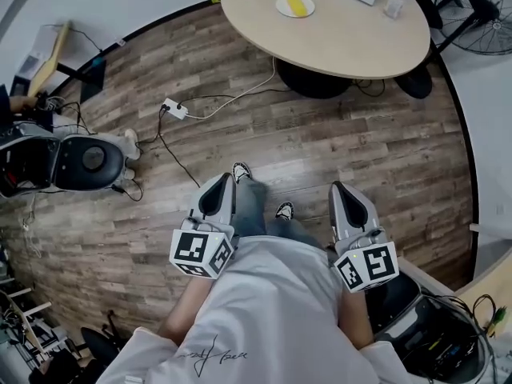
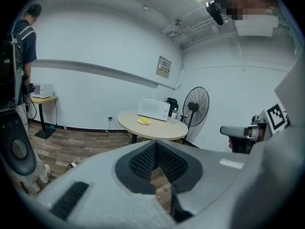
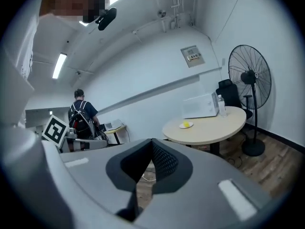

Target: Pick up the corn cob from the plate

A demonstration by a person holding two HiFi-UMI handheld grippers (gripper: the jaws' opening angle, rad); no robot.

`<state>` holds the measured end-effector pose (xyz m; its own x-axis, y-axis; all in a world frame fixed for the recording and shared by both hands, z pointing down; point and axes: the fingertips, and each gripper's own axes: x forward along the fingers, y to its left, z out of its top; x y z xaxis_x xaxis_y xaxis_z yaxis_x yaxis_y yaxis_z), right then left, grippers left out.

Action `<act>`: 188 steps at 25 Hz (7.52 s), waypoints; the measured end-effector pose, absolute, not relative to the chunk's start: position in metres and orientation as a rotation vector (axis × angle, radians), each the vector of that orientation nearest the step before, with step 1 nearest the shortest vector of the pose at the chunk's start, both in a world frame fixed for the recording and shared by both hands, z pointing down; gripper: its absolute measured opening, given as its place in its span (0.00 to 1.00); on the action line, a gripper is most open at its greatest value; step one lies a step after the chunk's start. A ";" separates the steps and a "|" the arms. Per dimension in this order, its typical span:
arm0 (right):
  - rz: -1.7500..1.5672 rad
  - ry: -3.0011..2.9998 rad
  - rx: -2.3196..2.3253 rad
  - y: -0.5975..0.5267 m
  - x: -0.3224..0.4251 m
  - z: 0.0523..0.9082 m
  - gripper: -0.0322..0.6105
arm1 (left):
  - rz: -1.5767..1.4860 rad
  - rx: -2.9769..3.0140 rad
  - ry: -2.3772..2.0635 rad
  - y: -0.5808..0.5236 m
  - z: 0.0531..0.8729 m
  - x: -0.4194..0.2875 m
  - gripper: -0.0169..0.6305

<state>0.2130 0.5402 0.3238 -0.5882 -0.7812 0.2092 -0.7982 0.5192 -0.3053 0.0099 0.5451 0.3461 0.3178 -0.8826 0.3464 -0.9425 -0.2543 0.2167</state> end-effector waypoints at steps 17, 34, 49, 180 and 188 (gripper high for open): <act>0.593 -2.517 1.527 0.439 0.186 0.338 0.06 | 0.208 2.210 -1.585 0.453 0.342 -0.019 0.01; 0.573 -2.519 1.474 0.326 0.082 0.319 0.06 | 0.213 2.263 -1.513 0.323 0.321 -0.102 0.01; 0.449 -2.324 1.627 0.260 0.009 0.316 0.06 | 0.280 2.401 -1.382 0.244 0.312 -0.172 0.01; 0.602 -2.171 1.221 -0.120 0.090 0.431 0.19 | 0.542 2.344 -1.235 -0.076 0.374 -0.099 0.01; 0.653 -2.129 1.211 -0.126 0.090 0.450 0.24 | 0.570 2.332 -1.220 -0.078 0.381 -0.104 0.01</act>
